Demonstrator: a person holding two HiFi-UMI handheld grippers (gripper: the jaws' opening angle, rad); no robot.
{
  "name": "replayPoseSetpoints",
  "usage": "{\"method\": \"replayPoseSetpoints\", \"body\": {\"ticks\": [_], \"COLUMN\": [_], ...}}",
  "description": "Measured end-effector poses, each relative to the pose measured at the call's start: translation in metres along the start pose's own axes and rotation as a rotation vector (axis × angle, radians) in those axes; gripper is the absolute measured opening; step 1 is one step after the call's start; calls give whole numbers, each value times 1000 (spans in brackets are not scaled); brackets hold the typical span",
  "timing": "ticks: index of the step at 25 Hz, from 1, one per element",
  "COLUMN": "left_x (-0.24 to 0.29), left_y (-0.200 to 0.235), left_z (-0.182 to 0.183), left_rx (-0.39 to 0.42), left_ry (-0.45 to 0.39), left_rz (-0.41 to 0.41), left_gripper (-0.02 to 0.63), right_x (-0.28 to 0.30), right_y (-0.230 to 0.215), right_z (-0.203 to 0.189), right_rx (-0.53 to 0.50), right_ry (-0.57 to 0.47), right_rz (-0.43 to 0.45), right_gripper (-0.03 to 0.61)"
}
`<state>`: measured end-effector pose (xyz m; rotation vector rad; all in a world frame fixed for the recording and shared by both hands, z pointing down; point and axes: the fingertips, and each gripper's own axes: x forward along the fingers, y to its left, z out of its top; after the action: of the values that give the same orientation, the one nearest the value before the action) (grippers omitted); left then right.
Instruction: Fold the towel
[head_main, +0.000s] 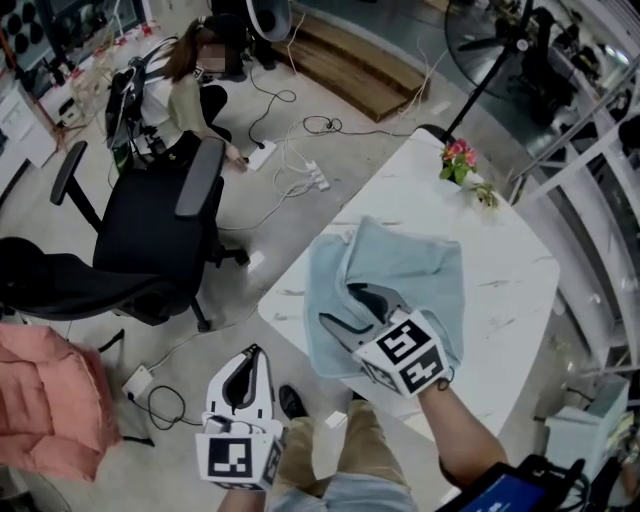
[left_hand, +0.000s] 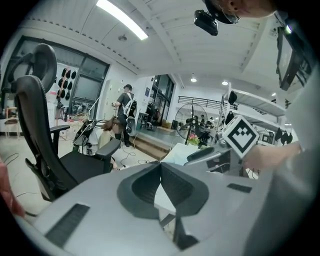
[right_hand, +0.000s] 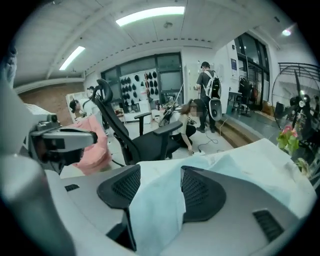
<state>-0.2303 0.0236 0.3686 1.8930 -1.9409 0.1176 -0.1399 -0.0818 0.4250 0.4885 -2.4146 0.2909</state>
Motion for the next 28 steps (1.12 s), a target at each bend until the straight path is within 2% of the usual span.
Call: {"method": "replayPoseSetpoints", "body": {"ticks": [2,4,7,11,12,14,15,19,22,25,28], "left_x": [4,6,9,13,15,17,18,18,13,7,3], "left_y": [-7,-14,-20,-20,-20,-21,-21,-20,-19,-18,-14], "left_z": [15,21,14,-9,-14,-21,-21,-7,5,7,3], "left_rx": [7,18,35,30,28,28,28,25,22,16,6], "left_ry": [-28,-35,-4,39,46,56,58,39,8,-5,-3], "left_rz": [-15,-34,-57,-69,-74,-87,-92,-94,-101,-107,-97], "left_gripper": [8,8,8,8,8,8,8,8,8,8,8], "right_x": [-20,-31,-35,-31,-29,-26,-26,-26,-19,-5,10], "right_y": [-11,-26,-34,-33,-30,-22,-17,29,64,84,98], "right_z": [-2,-27,-74,-98,-99,-96,-91,-57,-43,-53,-75], "right_rx": [13,51,107,122,108,58,37,-21,-86,-154,-164], "right_ry": [-1,47,130,130,126,118,110,68,75,126,174], "right_rz": [-28,-66,-83,-91,-88,-104,-109,-55,-15,17,54], "right_gripper": [267,265,261,230,188,52,28,25,26,28,26]}}
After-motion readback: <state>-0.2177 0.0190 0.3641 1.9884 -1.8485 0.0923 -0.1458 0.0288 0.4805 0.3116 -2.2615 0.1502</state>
